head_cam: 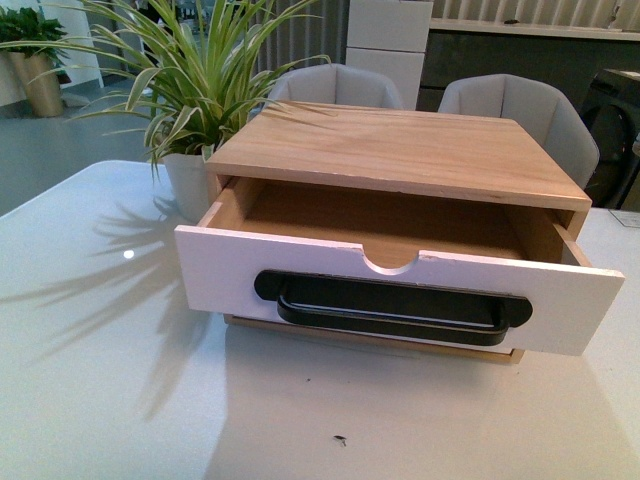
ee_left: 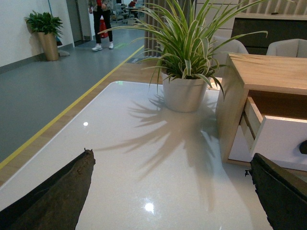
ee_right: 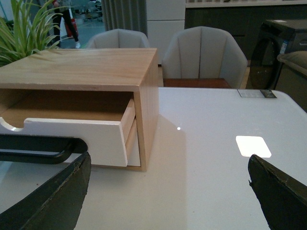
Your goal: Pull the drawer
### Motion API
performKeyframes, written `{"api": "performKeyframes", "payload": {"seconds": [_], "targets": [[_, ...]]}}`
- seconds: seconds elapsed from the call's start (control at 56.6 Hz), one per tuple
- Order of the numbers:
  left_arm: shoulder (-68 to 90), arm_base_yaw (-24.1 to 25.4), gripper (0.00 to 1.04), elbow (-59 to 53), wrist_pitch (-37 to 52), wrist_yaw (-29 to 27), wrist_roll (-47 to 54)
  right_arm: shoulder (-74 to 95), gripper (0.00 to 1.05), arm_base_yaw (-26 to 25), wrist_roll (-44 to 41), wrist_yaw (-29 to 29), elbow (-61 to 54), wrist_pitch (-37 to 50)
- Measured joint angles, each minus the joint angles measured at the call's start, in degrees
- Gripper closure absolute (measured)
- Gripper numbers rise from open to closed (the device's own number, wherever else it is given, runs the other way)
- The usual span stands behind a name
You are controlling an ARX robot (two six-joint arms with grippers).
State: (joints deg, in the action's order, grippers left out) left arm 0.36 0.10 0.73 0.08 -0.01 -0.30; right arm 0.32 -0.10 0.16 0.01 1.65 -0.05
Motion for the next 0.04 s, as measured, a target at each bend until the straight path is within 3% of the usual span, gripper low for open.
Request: {"api": "performKeyframes", "payload": {"seconds": [0.035], "targets": [[0.0, 0.0, 0.07, 0.0, 0.0, 0.0, 0.0, 0.0, 0.09, 0.0, 0.0, 0.0, 0.0, 0.0]]}}
